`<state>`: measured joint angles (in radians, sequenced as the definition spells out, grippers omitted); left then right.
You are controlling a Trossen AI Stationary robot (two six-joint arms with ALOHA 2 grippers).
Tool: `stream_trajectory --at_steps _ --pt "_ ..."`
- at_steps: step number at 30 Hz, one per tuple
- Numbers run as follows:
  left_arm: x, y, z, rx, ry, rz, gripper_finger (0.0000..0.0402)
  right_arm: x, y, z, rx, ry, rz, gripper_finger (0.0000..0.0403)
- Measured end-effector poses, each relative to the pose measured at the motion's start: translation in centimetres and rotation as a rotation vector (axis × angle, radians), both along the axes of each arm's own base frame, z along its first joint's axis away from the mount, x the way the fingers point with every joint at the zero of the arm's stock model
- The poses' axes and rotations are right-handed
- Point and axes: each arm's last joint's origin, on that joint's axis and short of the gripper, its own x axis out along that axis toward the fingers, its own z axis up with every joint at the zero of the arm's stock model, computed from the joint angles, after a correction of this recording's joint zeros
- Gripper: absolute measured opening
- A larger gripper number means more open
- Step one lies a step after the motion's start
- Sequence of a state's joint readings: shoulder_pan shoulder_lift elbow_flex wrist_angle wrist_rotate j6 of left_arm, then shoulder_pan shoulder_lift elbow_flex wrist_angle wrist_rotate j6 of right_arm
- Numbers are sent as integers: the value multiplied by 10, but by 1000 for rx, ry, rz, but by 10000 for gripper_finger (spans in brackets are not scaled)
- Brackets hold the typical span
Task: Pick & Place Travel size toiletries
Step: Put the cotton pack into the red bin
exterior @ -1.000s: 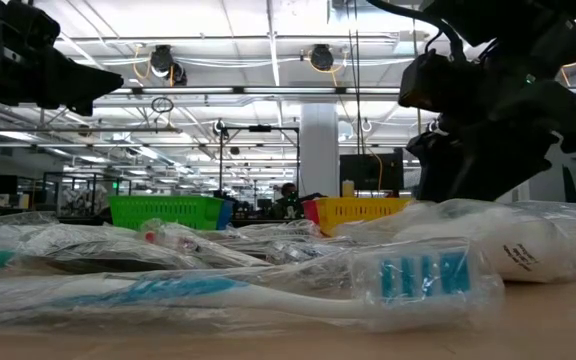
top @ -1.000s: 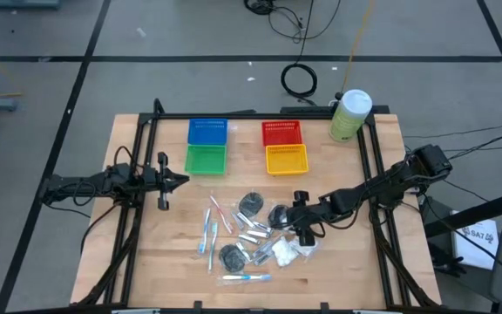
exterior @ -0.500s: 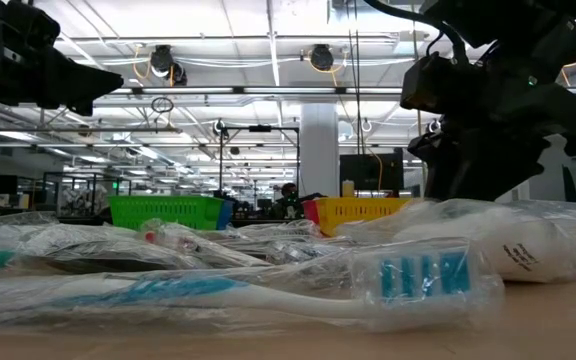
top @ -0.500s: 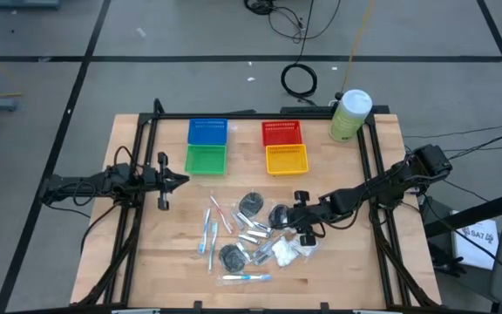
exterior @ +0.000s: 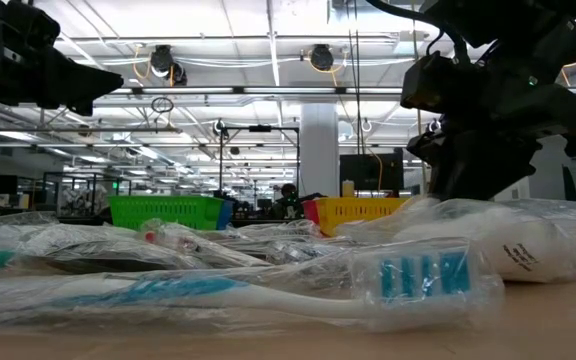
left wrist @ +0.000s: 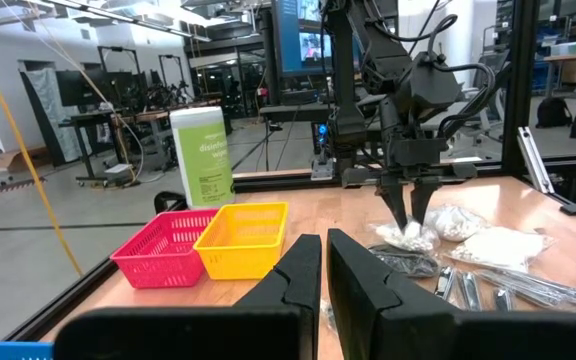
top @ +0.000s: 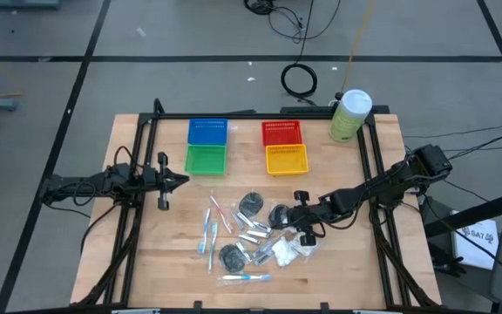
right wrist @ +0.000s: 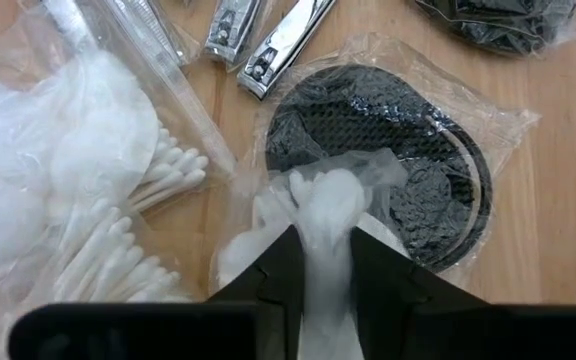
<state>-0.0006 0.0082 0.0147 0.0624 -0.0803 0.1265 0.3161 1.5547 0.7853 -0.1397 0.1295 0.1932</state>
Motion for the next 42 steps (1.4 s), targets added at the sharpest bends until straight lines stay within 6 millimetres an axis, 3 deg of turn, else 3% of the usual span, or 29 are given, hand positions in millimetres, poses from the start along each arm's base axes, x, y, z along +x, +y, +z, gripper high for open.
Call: stream_trajectory --at_steps 19,42 --pt "0 0 0 0 0 0 24 0 0 3 2 -17 4 41" --pt "0 0 0 0 1 0 24 -14 -8 64 33 -271 47 41"
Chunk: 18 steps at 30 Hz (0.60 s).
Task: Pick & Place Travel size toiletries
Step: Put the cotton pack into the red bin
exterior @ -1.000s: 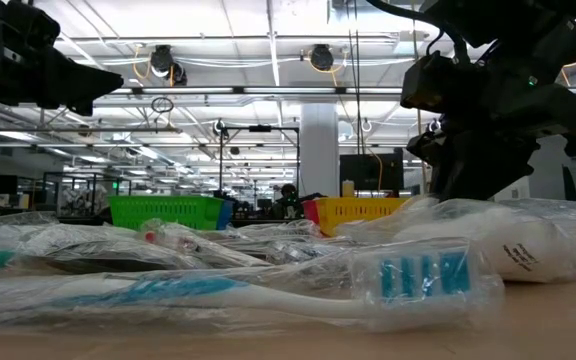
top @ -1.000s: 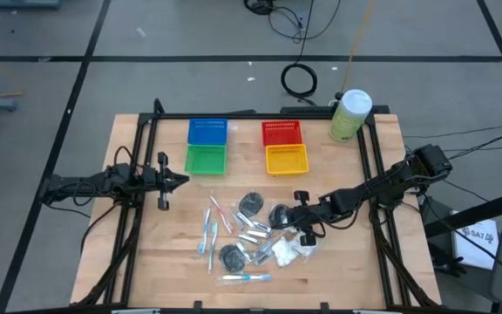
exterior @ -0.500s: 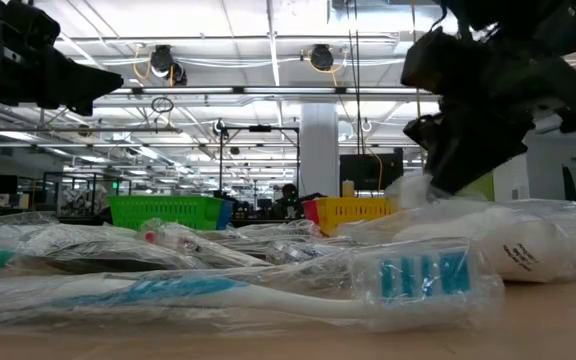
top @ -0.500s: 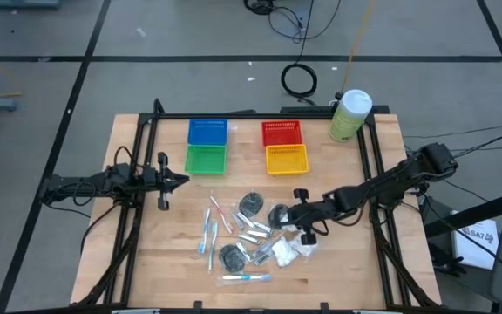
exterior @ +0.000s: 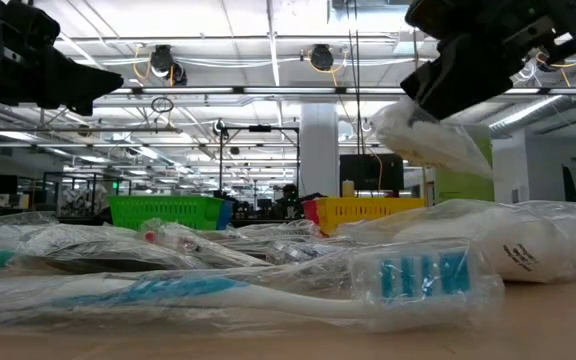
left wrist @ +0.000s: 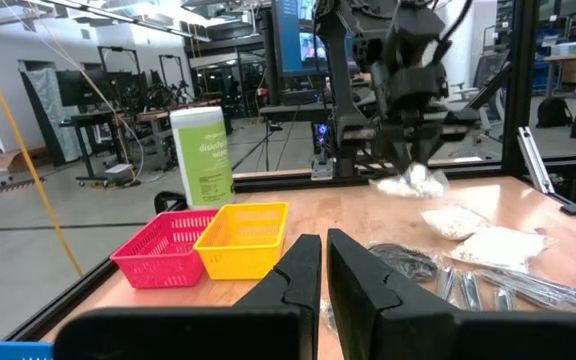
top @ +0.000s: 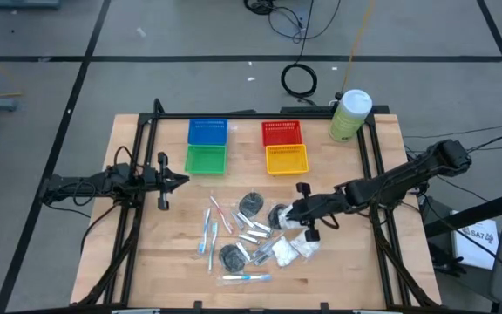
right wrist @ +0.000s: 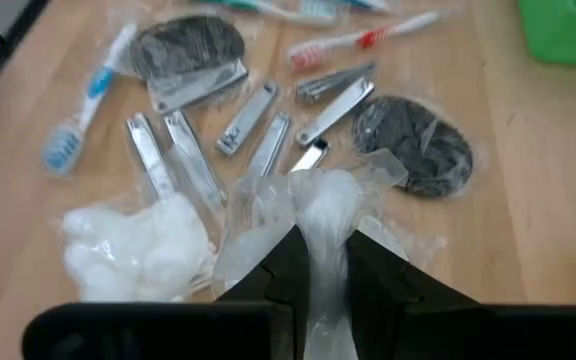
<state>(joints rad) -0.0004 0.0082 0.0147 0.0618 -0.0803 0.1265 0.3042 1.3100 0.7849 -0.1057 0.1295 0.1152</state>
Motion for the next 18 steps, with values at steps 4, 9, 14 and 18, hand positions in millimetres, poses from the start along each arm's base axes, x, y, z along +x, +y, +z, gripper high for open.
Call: stream_trajectory --at_steps 4,9,14,18 --pt "0 0 0 0 -1 0 24 -4 -1 9 8 -37 3 41" --pt "0 0 0 0 -1 0 24 -8 -2 17 17 -67 3 41" --pt "0 0 0 0 0 0 24 -8 -3 19 22 -82 0 42" --pt "0 0 0 0 -1 0 24 -6 -3 18 33 -125 -4 43"
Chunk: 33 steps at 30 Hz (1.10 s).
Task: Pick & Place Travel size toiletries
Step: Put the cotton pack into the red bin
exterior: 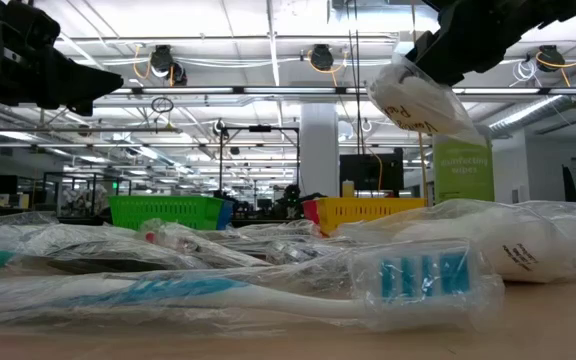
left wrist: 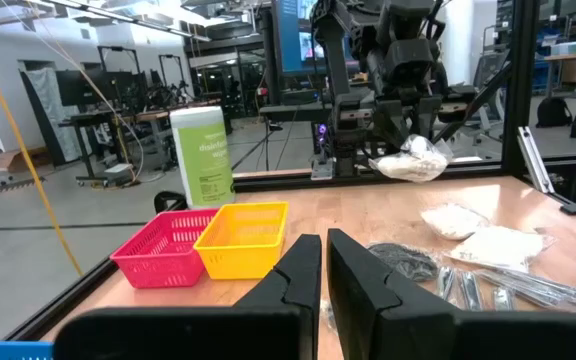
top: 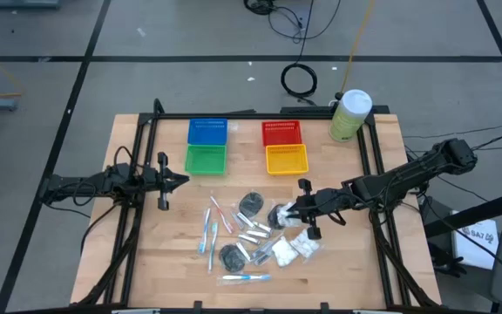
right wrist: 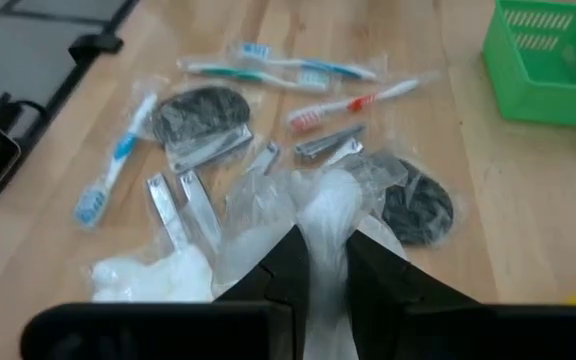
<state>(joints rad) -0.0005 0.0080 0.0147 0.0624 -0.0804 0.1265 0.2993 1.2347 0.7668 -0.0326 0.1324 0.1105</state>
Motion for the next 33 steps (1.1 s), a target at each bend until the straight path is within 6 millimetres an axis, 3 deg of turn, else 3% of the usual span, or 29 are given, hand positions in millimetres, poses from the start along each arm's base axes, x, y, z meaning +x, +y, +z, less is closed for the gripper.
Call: stream_trajectory --at_steps 21,33 --pt "0 0 0 0 0 0 24 -5 -37 -31 2 -295 -113 45" --pt "0 0 0 0 0 1 24 -9 -52 -39 -9 -319 -169 45"
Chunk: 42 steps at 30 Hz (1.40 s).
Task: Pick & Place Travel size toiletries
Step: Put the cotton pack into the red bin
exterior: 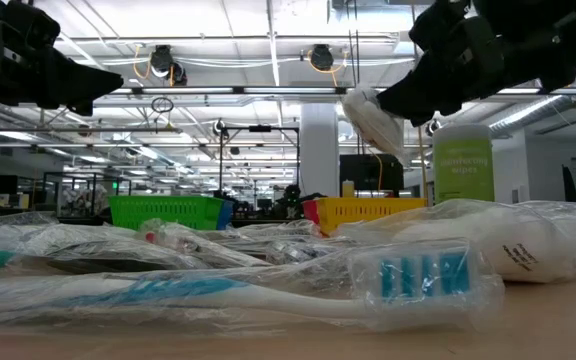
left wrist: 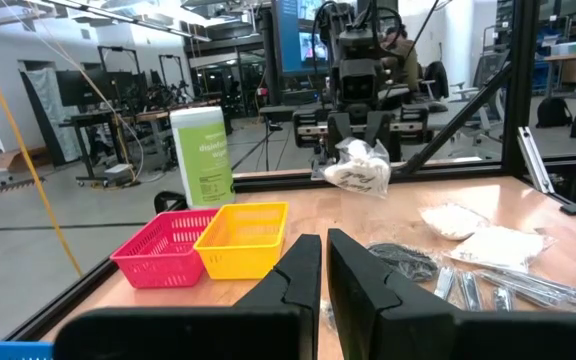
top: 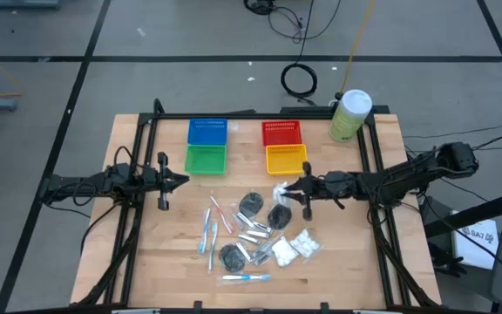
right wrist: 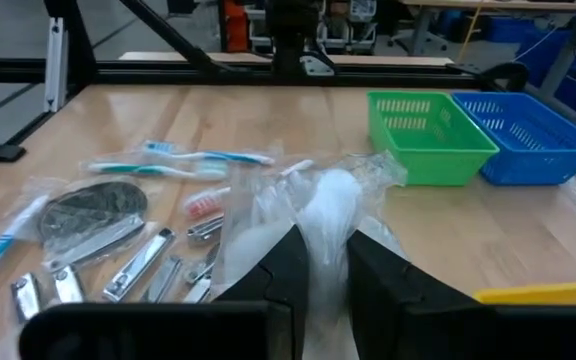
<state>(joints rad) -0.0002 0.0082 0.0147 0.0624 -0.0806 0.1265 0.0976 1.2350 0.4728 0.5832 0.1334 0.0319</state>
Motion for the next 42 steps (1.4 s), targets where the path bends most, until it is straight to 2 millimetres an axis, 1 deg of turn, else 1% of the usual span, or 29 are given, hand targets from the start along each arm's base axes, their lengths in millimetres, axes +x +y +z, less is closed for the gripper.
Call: stream_trajectory --at_steps 10,15,27,37,42 --pt "0 0 0 0 0 0 24 2 -23 5 -68 -47 -82 45" --pt "0 0 0 0 0 0 24 2 -40 7 -98 -66 -147 45" --pt "0 0 0 0 0 0 24 -5 -82 12 -105 -103 -329 45" --pt "0 0 0 0 0 0 24 -11 -102 13 -110 -113 -418 45" --pt "0 0 0 0 0 0 24 -8 -115 25 -110 -100 -462 45"
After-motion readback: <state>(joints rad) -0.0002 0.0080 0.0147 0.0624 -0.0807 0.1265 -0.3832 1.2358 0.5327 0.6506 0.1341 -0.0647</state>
